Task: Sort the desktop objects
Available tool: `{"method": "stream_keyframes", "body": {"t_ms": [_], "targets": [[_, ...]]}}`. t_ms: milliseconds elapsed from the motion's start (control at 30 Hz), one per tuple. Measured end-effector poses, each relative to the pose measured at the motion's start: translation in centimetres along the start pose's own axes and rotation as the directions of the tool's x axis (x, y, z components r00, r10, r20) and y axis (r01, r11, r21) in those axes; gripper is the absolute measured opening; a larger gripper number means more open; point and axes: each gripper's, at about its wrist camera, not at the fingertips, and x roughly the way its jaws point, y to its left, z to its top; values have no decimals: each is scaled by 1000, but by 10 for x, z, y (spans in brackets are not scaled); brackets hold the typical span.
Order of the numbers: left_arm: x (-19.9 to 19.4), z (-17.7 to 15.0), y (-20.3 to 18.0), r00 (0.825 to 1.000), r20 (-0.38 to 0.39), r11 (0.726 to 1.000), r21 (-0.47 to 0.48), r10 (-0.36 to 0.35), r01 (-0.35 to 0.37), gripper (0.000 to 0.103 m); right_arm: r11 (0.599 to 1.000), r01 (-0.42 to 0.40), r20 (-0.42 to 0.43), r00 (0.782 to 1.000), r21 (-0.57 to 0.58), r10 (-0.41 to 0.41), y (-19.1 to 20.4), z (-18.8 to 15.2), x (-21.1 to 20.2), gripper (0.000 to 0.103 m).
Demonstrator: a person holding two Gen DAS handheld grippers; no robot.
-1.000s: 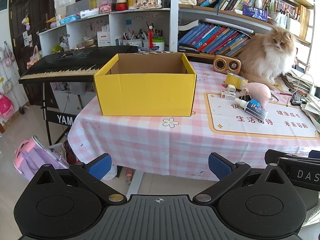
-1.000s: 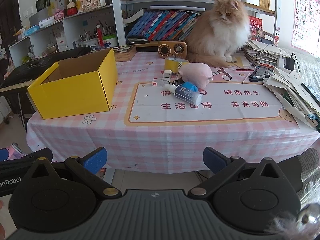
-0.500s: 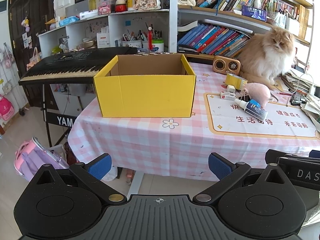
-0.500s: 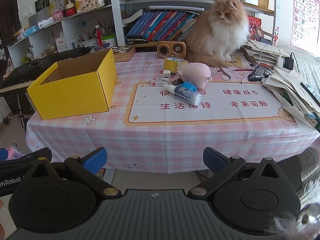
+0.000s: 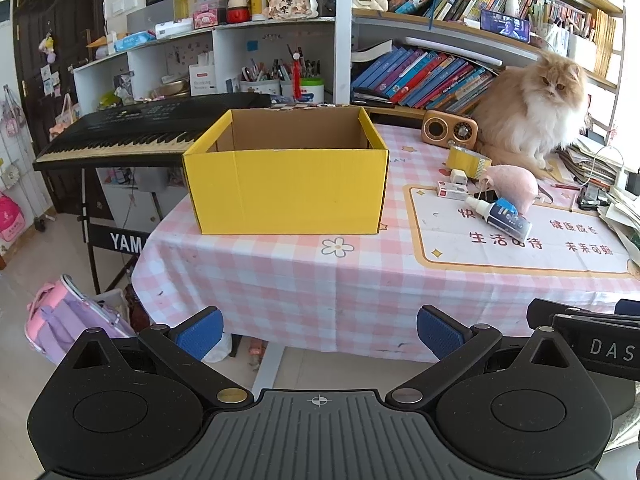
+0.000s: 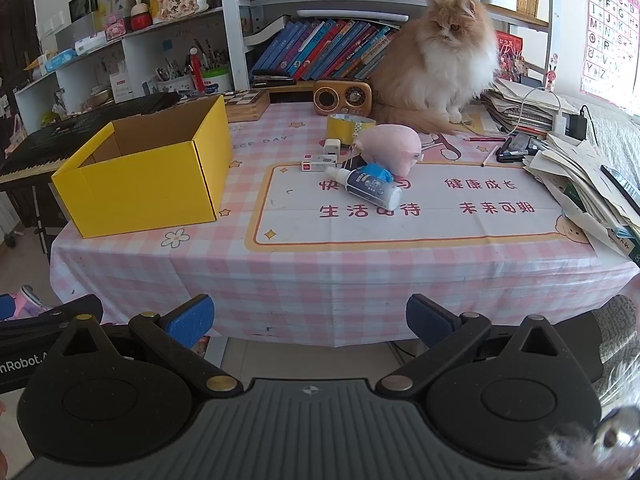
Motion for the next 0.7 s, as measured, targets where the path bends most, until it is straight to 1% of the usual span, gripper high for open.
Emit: {"method": "stream_keyframes", "body": {"t_ms": [467,700], "targets": [[1,0,2,1000,-3,1000,1,13,-13,103,1000,-4,-13,1000,12,4,0,0,1,103],[2,-1,3,1000,-9,1000,4,6,-6,103,1000,-8,-15,1000,13,9,1,-1,2,103]]}}
